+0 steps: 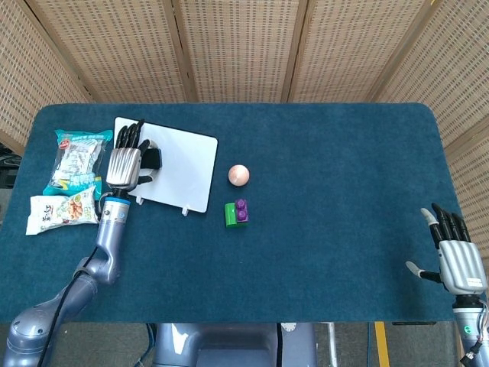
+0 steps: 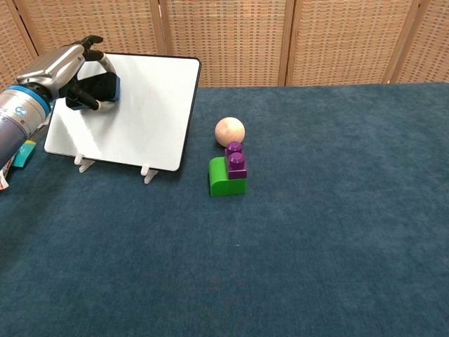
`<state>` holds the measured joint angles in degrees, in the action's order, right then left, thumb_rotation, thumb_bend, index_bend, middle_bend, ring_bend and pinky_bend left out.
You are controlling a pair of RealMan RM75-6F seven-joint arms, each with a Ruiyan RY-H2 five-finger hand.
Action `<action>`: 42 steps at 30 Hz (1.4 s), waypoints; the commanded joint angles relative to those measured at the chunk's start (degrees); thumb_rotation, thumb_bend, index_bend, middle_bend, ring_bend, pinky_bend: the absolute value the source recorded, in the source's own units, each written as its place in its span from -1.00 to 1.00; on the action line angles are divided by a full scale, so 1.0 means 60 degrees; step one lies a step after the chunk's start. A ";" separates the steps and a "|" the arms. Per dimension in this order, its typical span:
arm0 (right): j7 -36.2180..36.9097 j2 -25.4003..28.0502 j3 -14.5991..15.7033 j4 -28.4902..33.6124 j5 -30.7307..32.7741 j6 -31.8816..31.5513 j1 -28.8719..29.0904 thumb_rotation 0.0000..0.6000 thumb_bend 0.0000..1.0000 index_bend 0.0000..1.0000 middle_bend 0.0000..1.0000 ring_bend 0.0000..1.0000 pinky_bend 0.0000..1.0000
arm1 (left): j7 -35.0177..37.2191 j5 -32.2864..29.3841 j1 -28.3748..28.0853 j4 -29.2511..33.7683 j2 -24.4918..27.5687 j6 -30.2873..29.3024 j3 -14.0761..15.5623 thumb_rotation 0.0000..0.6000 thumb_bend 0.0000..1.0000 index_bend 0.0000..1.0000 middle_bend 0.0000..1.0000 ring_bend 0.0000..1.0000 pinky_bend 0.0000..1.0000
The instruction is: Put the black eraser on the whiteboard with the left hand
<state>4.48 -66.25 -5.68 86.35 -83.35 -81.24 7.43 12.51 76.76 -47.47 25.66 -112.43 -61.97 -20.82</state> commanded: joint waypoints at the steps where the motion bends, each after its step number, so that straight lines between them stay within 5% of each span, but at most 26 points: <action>1: 0.0001 0.0001 0.0002 -0.0001 0.0001 0.0001 0.0000 1.00 -1.00 -1.00 -1.00 -1.00 -1.00 | 0.0178 -0.0024 -0.0102 -0.0263 -0.0185 0.0000 0.0076 1.00 -0.38 -0.18 -1.00 -1.00 -1.00; 4: 0.0012 0.0005 -0.0004 0.0000 0.0012 -0.0006 -0.0001 1.00 -1.00 -1.00 -1.00 -1.00 -1.00 | 0.0409 -0.0022 -0.0173 -0.0591 -0.0367 -0.0102 0.0140 1.00 -0.48 -0.75 -1.00 -1.00 -1.00; 7: 0.0032 0.0012 -0.0005 -0.0003 0.0021 0.0007 0.0004 1.00 -1.00 -1.00 -1.00 -1.00 -1.00 | 0.0651 0.0002 -0.0199 -0.0851 -0.0508 -0.0252 0.0211 1.00 -0.50 -0.98 -1.00 -1.00 -1.00; 17: 0.0060 0.0022 0.0000 -0.0001 0.0009 -0.0026 -0.0004 1.00 -1.00 -1.00 -1.00 -1.00 -1.00 | 0.1102 -0.0004 -0.0246 -0.1279 -0.0670 -0.0448 0.0406 1.00 -0.51 -1.00 -1.00 -1.00 -1.00; 25: 0.0143 0.0059 0.0005 0.0024 -0.0023 -0.0069 -0.0020 1.00 -1.00 -1.00 -1.00 -1.00 -1.00 | 0.2284 0.0801 0.0513 -0.0276 0.0279 -0.2447 0.1092 1.00 -0.63 -1.00 -1.00 -1.00 -1.00; 31: 0.0225 0.0126 0.0021 0.0105 -0.0113 -0.0198 -0.0070 1.00 -1.00 -1.00 -1.00 -1.00 -1.00 | 0.1250 0.1169 0.2175 0.4079 0.3465 -0.3105 0.1975 1.00 -0.94 -1.00 -1.00 -1.00 -1.00; 37: 0.0154 0.0179 0.0073 0.0236 -0.0261 -0.0362 -0.0134 1.00 -1.00 -1.00 -1.00 -1.00 -1.00 | -0.1313 0.0026 0.3873 0.8945 0.6494 -0.2997 0.2558 1.00 -1.00 -1.00 -1.00 -1.00 -1.00; 42: 0.0067 0.0193 0.0130 0.0320 -0.0405 -0.0512 -0.0193 1.00 -1.00 -1.00 -1.00 -1.00 -1.00 | -0.1534 -0.0283 0.4684 1.0328 0.7236 -0.3127 0.2955 1.00 -1.00 -1.00 -1.00 -1.00 -1.00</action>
<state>4.96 -65.11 -4.95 88.20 -85.71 -84.23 6.33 9.00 78.15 -26.66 77.83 -77.70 -79.59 -6.80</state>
